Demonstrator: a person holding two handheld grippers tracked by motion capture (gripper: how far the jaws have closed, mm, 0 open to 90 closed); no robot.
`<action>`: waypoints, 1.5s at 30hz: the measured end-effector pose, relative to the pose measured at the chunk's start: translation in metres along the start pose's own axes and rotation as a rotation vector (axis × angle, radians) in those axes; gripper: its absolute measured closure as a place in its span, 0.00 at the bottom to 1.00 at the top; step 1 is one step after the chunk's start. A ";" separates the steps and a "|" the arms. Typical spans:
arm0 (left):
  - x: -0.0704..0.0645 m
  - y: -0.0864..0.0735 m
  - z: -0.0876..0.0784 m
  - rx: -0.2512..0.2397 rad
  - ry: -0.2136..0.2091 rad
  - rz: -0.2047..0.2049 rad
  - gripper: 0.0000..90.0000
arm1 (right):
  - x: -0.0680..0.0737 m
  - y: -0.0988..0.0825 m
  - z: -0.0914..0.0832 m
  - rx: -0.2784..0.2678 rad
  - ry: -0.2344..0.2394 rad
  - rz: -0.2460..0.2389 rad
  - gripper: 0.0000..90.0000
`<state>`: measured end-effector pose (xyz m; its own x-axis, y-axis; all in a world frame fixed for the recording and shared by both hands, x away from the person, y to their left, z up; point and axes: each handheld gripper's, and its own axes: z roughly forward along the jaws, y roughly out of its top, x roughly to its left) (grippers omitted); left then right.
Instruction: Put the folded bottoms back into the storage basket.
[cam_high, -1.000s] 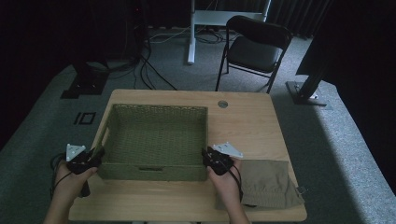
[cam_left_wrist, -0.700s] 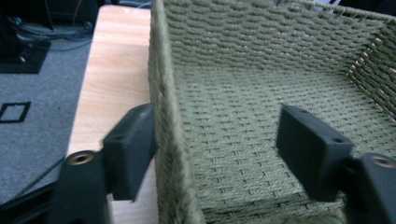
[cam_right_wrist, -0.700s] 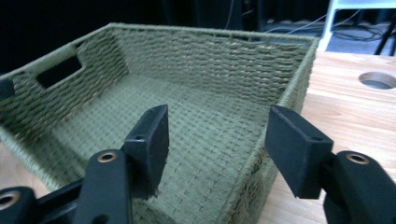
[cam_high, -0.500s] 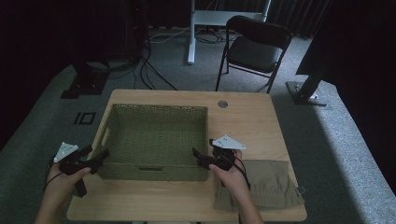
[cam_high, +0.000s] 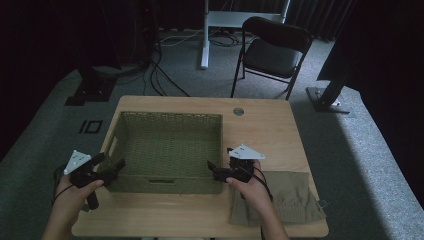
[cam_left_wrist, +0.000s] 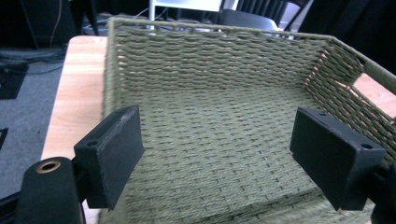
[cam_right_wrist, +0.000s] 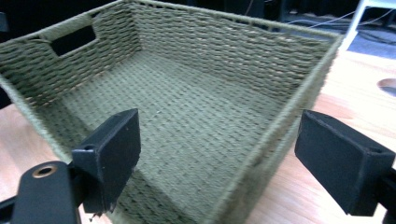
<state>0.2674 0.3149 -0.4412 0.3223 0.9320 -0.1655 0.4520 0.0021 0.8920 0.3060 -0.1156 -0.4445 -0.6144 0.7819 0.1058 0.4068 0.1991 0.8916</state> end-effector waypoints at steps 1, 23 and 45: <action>-0.002 0.001 0.001 0.003 -0.003 -0.001 0.20 | -0.001 0.000 -0.001 -0.001 -0.006 -0.003 0.15; -0.052 0.010 0.024 0.010 -0.125 0.066 0.20 | -0.024 -0.008 -0.029 0.016 -0.042 -0.015 0.15; -0.103 0.005 0.049 0.046 -0.248 0.126 0.20 | -0.052 -0.026 -0.059 0.009 -0.099 0.010 0.15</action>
<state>0.2769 0.2015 -0.4403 0.5696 0.8066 -0.1578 0.4313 -0.1299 0.8928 0.2875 -0.1967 -0.4472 -0.5405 0.8385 0.0697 0.4190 0.1964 0.8865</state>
